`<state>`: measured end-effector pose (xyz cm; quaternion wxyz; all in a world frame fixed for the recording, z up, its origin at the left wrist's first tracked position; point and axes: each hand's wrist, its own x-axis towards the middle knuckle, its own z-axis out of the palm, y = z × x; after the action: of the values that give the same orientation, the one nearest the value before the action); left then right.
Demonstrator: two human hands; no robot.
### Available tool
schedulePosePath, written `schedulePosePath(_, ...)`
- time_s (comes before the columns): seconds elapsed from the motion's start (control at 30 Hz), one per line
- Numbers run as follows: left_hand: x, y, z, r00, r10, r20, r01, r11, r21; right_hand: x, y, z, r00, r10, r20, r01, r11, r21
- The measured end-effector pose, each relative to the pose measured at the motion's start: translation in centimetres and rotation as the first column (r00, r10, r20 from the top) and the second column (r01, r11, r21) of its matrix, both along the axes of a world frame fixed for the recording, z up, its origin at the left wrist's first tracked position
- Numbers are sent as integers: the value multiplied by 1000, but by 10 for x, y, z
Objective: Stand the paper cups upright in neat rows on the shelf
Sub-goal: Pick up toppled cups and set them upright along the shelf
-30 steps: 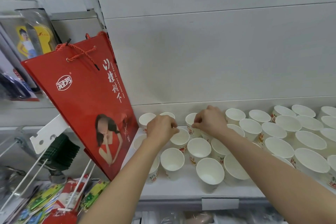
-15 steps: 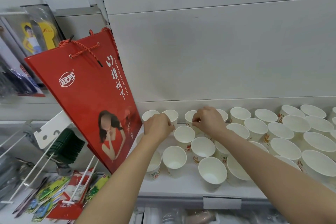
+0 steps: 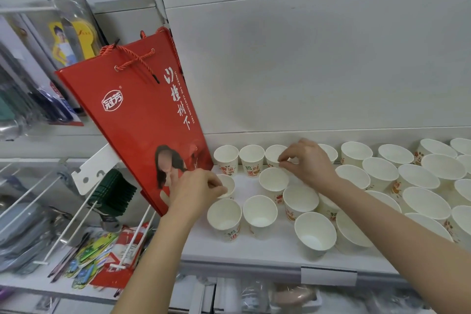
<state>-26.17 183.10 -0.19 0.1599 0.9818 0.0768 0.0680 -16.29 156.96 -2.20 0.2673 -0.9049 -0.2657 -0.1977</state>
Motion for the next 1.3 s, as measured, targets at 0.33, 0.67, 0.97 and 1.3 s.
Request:
schedulePosePath(0.33, 1, -5, -5, 992, -59, -110, 69, 993, 92, -33, 13, 6, 975, 47, -217, -113, 947, -302)
schedulePosePath(0.67, 6, 8, -9, 990, -122, -68, 117, 990, -74, -39, 47, 6, 982, 15, -186, -69, 957, -283)
schedulePosePath(0.97, 17, 11, -8, 993, -113, -23, 115, 989, 94, -32, 55, 4, 966, 113, -234, -127, 991, -47)
schedulePosePath(1.3, 31, 20, -20, 984, -174, 39, 165, 971, 176, -24, 55, -3, 986, 114, -121, -145, 947, -288)
